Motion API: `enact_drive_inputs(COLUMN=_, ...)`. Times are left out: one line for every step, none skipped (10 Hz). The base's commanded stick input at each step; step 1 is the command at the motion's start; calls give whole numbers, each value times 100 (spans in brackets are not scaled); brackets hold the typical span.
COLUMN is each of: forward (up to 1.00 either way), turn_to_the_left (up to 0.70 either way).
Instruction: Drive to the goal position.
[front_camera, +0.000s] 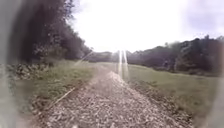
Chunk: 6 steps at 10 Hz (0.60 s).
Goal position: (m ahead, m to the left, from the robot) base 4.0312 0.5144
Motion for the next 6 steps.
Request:
enact_drive_inputs(forward=85, turn_to_the_left=0)
enact_drive_inputs(forward=85, turn_to_the_left=0)
enact_drive_inputs(forward=85, turn_to_the_left=0)
enact_drive_inputs(forward=85, turn_to_the_left=0)
enact_drive_inputs(forward=85, turn_to_the_left=0)
enact_drive_inputs(forward=85, turn_to_the_left=0)
